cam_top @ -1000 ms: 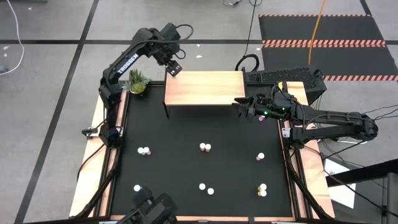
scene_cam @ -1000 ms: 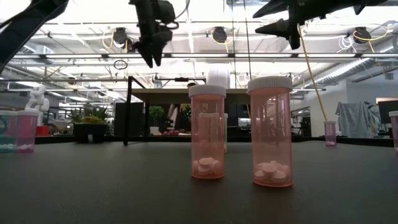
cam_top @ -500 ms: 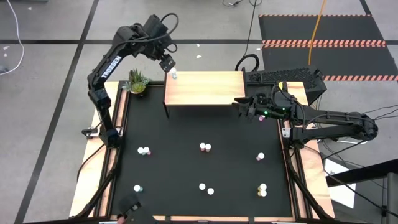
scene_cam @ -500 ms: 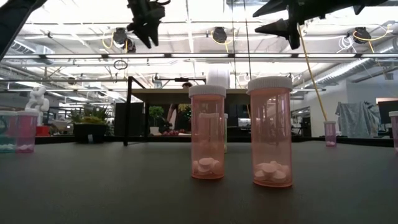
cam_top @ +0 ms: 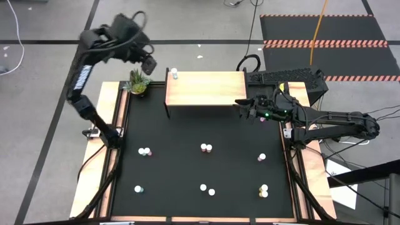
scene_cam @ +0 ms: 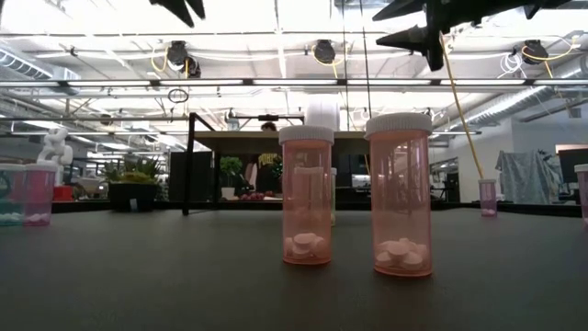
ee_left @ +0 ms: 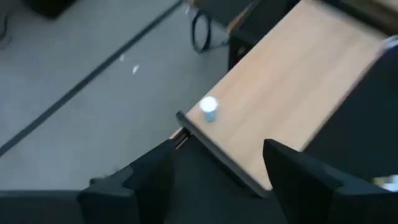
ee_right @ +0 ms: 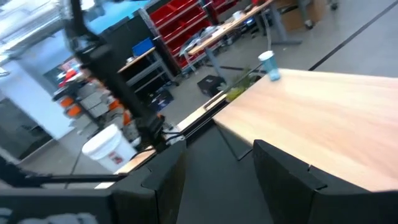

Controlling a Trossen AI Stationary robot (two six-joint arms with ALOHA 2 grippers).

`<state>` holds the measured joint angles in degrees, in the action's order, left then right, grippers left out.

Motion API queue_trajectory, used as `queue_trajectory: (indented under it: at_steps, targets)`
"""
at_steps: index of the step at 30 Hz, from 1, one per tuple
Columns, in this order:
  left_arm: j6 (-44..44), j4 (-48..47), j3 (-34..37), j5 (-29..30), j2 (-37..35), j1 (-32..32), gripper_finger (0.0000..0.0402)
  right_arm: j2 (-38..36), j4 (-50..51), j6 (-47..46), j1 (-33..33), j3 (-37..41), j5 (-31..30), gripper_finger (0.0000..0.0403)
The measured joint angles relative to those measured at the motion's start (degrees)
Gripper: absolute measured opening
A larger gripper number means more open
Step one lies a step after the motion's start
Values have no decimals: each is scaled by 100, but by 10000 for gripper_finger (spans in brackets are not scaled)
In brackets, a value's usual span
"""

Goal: Pick and place medicine bottles onto shelf by color
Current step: Put the bottom left violet pill bottle on the shelf

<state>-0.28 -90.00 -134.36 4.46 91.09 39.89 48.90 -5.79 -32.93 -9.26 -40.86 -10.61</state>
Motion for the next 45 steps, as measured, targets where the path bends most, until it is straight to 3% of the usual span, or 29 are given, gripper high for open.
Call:
queue_trajectory:
  at_steps: [5, 9, 19, 24, 29, 34, 45]
  targets:
    - [-132, 5, 136, -34, -518, -620, 243, 0, -64, 52, 0, 2, -151, 180]
    - [-454, 25, 923, -58, -1013, -1446, 243, 0, -277, 126, 0, 2, -154, 180]
    - [-1644, 2001, 5155, 69, -2701, -3783, 243, -2, -537, 214, 0, 2, -151, 180]
    - [-2226, 2095, 6956, 30, -3105, -4635, 243, -2, -644, 221, 0, 2, -140, 180]
    - [-2109, 3214, 8457, 35, -3218, -5293, 243, -2, -644, 214, 0, 2, -155, 180]
    - [-1886, 4059, 9145, 28, -3222, -5628, 243, -2, -692, 114, 0, 2, -155, 180]
    - [-1847, 4017, 9502, -145, -3240, -5746, 243, -1, -665, 103, 0, 2, -155, 180]
